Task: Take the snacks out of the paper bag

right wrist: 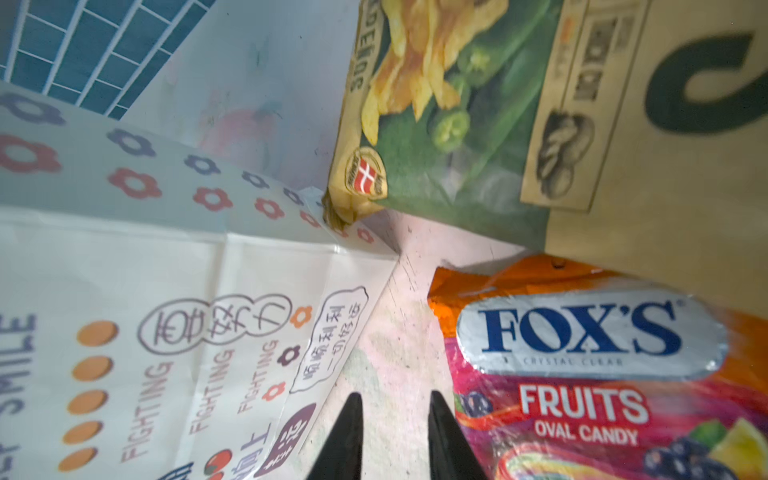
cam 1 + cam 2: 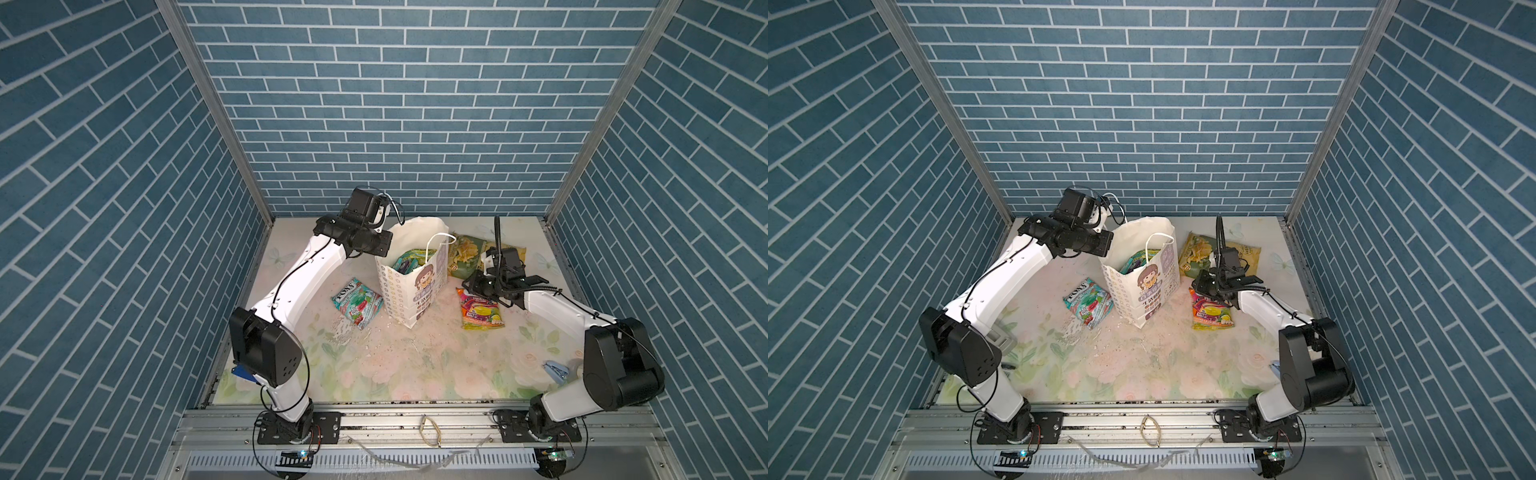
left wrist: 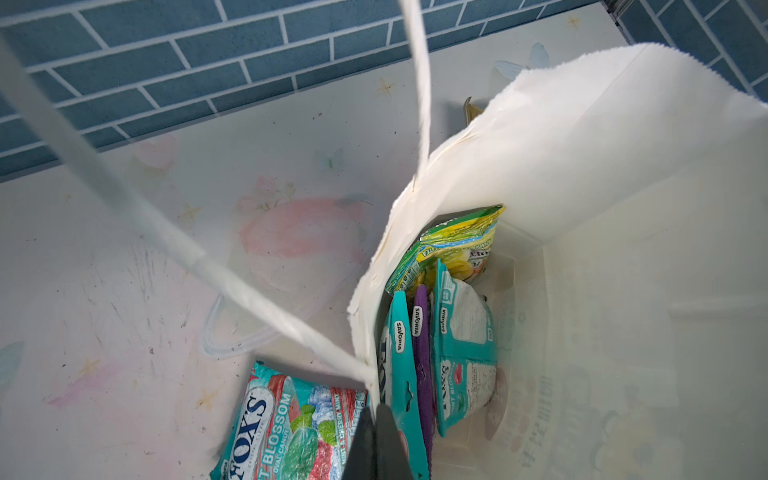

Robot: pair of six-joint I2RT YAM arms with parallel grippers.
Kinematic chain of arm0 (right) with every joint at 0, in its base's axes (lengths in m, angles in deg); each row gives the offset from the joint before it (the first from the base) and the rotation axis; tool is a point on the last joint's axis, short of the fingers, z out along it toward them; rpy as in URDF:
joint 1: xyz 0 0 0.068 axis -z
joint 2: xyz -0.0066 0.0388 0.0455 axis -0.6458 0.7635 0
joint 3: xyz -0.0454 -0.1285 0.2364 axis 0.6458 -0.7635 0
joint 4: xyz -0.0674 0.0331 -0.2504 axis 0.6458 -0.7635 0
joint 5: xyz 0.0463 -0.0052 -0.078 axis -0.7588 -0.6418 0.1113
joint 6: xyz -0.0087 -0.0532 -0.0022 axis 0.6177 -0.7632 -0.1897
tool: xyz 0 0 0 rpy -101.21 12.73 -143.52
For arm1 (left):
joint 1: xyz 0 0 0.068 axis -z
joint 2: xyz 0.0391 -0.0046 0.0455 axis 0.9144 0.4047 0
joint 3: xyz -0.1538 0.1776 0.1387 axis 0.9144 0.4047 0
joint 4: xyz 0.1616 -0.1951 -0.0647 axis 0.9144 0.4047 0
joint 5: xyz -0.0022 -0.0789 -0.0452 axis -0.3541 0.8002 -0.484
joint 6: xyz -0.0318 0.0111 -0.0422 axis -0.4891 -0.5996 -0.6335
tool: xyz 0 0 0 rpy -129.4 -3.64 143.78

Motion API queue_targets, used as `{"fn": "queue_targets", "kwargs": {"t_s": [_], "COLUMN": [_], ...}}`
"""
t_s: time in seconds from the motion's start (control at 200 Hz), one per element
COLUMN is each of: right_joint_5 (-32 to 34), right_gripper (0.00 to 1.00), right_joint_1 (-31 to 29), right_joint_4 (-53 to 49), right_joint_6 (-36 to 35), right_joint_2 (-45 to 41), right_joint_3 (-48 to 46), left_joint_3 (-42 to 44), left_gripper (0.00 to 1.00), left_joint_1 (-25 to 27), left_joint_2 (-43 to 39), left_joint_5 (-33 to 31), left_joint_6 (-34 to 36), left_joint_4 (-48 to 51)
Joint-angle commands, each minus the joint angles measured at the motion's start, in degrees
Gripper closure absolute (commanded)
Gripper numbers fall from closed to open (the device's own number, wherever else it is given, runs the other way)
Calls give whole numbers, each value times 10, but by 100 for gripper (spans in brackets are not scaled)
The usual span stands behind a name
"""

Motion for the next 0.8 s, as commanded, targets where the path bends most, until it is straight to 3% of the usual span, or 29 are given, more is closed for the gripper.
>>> {"fn": "queue_targets", "kwargs": {"t_s": [0.0, 0.16, 0.375, 0.52, 0.635, 0.795], "right_joint_5": [8, -21, -70, -55, -67, -62], "right_gripper": [73, 74, 76, 77, 79, 80], "right_joint_1": [-1, -4, -32, -57, -60, -88], "right_joint_4": [-4, 15, 105, 146, 237, 281], "right_joint_6": [-38, -1, 88, 132, 187, 221], "right_joint_2": [39, 62, 64, 88, 124, 169], "right_joint_3": [44, 48, -39, -62, -82, -58], "left_joint_3": [-23, -69, -94, -77, -45, -74], "left_gripper": [100, 100, 100, 100, 100, 100], "left_joint_1": [-3, -5, -5, -5, -5, -4], "left_joint_2": [31, 61, 67, 54, 32, 46], "left_joint_5": [-3, 2, 19, 43, 50, 52], "left_joint_6": [29, 40, 53, 55, 59, 71], "left_joint_4": [4, 18, 14, 0, -29, -13]}}
